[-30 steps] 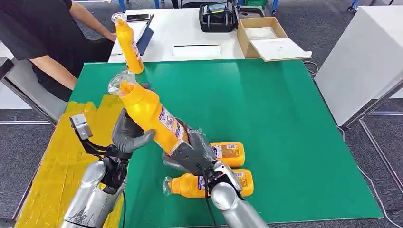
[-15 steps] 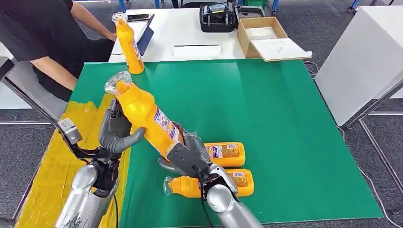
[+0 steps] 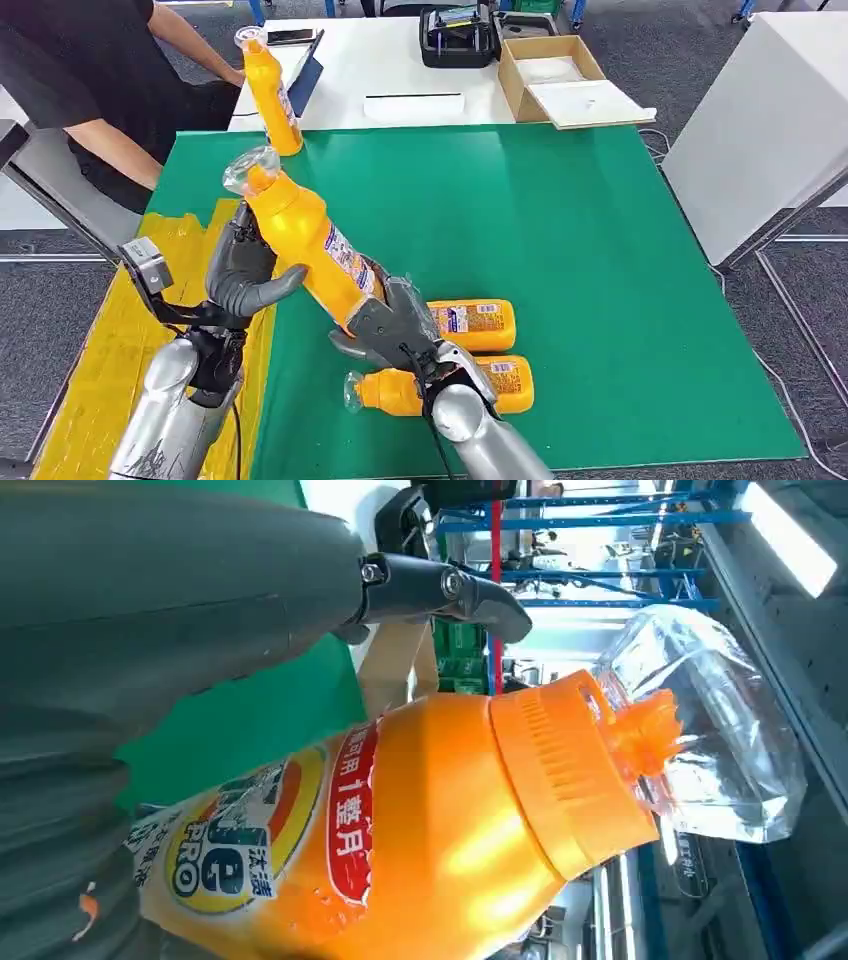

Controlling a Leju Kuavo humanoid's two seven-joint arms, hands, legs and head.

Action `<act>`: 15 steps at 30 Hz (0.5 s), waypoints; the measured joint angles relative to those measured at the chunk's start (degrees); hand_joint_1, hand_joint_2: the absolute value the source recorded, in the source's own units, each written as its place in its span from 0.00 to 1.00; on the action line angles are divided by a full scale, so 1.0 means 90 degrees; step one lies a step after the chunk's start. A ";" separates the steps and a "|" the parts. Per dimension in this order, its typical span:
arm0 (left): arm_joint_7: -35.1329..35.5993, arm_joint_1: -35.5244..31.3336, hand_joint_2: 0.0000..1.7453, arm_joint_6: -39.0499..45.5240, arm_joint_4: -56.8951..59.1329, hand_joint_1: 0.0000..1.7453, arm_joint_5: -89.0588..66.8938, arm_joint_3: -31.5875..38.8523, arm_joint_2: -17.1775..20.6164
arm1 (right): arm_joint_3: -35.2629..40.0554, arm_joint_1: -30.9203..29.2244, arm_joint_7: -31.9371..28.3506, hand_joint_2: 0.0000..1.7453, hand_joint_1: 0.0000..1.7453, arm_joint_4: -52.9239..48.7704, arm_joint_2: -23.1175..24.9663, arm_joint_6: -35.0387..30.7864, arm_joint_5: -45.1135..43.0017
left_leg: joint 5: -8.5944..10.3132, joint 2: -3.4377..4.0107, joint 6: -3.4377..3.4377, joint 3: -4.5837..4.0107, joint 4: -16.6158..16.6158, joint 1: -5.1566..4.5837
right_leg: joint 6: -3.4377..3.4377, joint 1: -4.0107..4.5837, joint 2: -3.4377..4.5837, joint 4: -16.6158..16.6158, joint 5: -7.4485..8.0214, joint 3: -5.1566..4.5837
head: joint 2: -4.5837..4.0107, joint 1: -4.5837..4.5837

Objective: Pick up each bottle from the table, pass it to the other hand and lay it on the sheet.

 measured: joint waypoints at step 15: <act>0.1253 0.0015 1.00 -0.1705 0.0231 0.88 0.0586 -0.0816 0.0360 | 0.0000 0.0015 -0.0175 1.00 1.00 0.0129 -0.0024 0.0095 0.0000 | 0.0000 -0.0001 0.0000 -0.0003 0.0000 0.0000 | 0.0000 0.0000 -0.0001 0.0000 0.0000 0.0000 | 0.0000 0.0000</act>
